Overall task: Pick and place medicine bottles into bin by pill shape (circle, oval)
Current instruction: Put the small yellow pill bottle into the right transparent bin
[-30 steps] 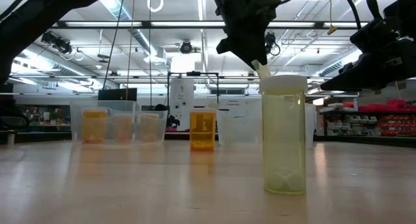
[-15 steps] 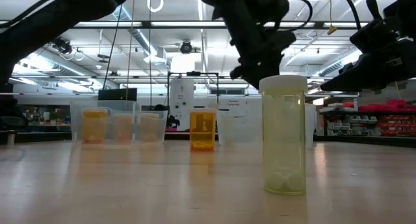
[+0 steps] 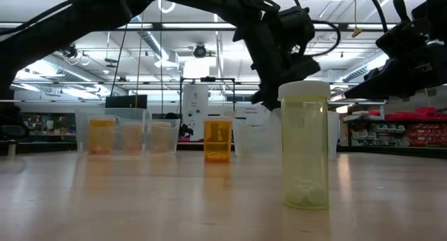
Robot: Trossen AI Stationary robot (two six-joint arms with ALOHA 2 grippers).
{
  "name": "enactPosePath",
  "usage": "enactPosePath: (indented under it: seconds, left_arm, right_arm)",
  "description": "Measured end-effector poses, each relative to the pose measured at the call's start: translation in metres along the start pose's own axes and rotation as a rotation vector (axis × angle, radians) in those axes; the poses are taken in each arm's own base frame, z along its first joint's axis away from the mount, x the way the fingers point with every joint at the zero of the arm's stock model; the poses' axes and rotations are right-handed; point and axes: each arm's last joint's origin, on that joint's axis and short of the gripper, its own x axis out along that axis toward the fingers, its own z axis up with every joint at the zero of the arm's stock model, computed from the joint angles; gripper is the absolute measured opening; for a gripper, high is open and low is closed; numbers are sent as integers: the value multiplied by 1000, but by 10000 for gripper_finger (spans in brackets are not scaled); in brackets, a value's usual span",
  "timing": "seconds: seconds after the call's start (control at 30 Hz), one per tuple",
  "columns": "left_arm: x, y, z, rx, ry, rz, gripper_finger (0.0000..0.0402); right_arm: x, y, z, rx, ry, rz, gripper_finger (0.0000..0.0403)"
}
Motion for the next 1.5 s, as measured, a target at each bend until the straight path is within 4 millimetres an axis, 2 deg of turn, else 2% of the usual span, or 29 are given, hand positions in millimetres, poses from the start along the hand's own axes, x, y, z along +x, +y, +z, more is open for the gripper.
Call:
enactPosePath:
  seconds: [0.57,0.83,1.3,1.5]
  left_arm:
    - [1,1,-5,-2,59,-16,148]
    - [0,0,-5,18,58,-17,141]
    - [8,-5,-8,72,71,-30,213]
    - [8,-5,-10,75,88,-28,212]
  right_arm:
    - [0,0,0,-1,2,0,92]
    - [0,0,0,-1,2,0,92]
    - [0,0,0,-1,2,0,92]
    - [0,0,0,-1,2,0,92]
